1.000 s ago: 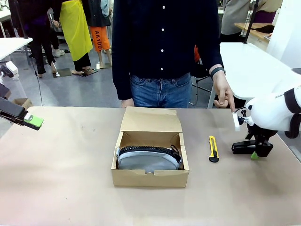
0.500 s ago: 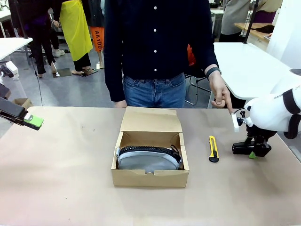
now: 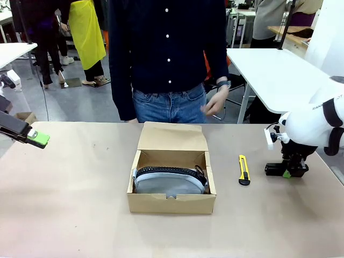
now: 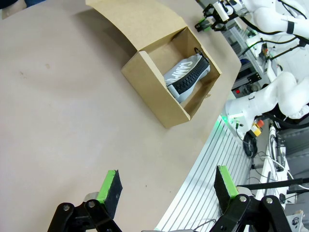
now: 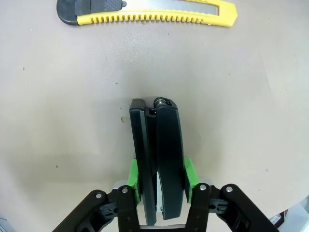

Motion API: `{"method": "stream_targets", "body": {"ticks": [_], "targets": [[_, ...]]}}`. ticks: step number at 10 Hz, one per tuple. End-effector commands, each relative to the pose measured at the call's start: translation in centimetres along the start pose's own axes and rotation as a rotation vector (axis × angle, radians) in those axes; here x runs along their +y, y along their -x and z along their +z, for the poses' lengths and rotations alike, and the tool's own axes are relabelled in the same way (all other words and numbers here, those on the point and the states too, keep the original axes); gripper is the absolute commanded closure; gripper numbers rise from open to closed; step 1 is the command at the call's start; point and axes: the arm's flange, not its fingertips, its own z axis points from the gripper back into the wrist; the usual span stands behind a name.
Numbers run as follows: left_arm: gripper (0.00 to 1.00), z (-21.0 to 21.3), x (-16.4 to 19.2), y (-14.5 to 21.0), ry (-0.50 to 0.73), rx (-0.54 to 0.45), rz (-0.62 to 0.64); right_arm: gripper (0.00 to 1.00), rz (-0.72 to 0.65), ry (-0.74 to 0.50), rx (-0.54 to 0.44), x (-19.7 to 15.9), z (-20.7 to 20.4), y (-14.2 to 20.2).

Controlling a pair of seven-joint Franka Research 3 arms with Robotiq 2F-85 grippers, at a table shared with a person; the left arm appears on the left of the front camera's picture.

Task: Pack the items into the box.
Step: Pick up the item specified by the human and place it in the Mailer Box.

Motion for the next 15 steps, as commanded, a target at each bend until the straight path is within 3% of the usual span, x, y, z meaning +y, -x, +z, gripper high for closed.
{"method": "stream_targets", "body": {"ticks": [1,6,10,11,13,14,15], "targets": [[0.0,0.2,0.1,0.2,-0.002,0.0,-0.014,1.0,0.029,-0.012,-0.021,-0.3,-0.4,0.1],[0.0,0.2,0.1,0.2,-0.002,0.0,-0.014,1.0,0.041,-0.038,-0.024,0.0,0.2,0.0],[0.0,0.2,0.1,0.2,-0.002,0.0,-0.014,1.0,0.08,0.019,0.018,3.7,13.2,-3.5],[0.0,0.2,0.1,0.2,-0.002,0.0,-0.014,1.0,0.065,0.005,0.026,4.2,15.0,-4.5],[0.0,0.2,0.1,0.2,-0.002,0.0,-0.014,1.0,-0.02,0.008,0.021,4.0,14.7,-4.4],[0.0,0.2,0.1,0.2,-0.002,0.0,-0.014,0.7,0.083,0.017,0.004,4.7,15.6,-4.2],[0.0,0.2,0.1,0.2,-0.002,0.0,-0.014,0.7,0.083,0.017,0.004,4.7,15.6,-4.2]]}}
